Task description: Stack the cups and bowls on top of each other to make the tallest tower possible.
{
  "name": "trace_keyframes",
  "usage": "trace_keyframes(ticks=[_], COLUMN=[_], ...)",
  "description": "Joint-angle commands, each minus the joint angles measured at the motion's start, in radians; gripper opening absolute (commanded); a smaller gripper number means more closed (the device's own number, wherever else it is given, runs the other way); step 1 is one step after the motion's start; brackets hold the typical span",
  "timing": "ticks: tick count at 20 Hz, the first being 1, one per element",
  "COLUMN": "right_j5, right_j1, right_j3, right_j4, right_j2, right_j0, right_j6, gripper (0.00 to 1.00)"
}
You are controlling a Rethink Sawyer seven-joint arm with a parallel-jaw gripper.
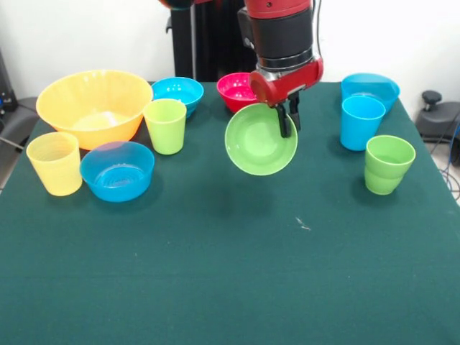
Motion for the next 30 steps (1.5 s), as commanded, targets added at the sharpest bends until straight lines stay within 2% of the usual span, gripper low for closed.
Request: trace_keyframes(ticks=[1,2,4,6,8,10,14,17,21,23,24,26,28,30], right_j5=[0.156,0.163,0.198,0.293,0.419,0.484,0.538,0.602,0.688,0.659,0.602,0.385,0.157,-0.042], right_j1=[0.035,0.036,0.027,0.017,0.028,0.042,0.066,0.075,0.075,0.071,0.067,0.053,0.050,0.054], right_j3=[-0.088,-0.100,-0.109,-0.130,-0.179,-0.215,-0.251,-0.283,-0.302,-0.287,-0.269,-0.213,-0.181,-0.159], right_j4=[-0.032,-0.051,-0.029,0.027,0.056,0.059,0.069,0.036,0.026,0.022,0.015,-0.005,-0.046,-0.087], right_j2=[0.002,0.001,-0.020,-0.062,-0.085,-0.092,-0.099,-0.116,-0.129,-0.124,-0.114,-0.085,-0.083,-0.084], right_j0=[-0.001,-0.003,0.004,0.028,0.054,0.067,0.081,0.100,0.112,0.106,0.093,0.060,0.055,0.055], right_j6=[-0.154,-0.182,-0.147,-0.078,-0.072,-0.082,-0.042,-0.047,-0.045,-0.034,-0.033,0.018,0.116,0.153], gripper=[0.00,0.00,0.00,0.00,0.00,0.00,0.00,0.00,0.00,0.00,0.00,0.00,0.00,0.00])
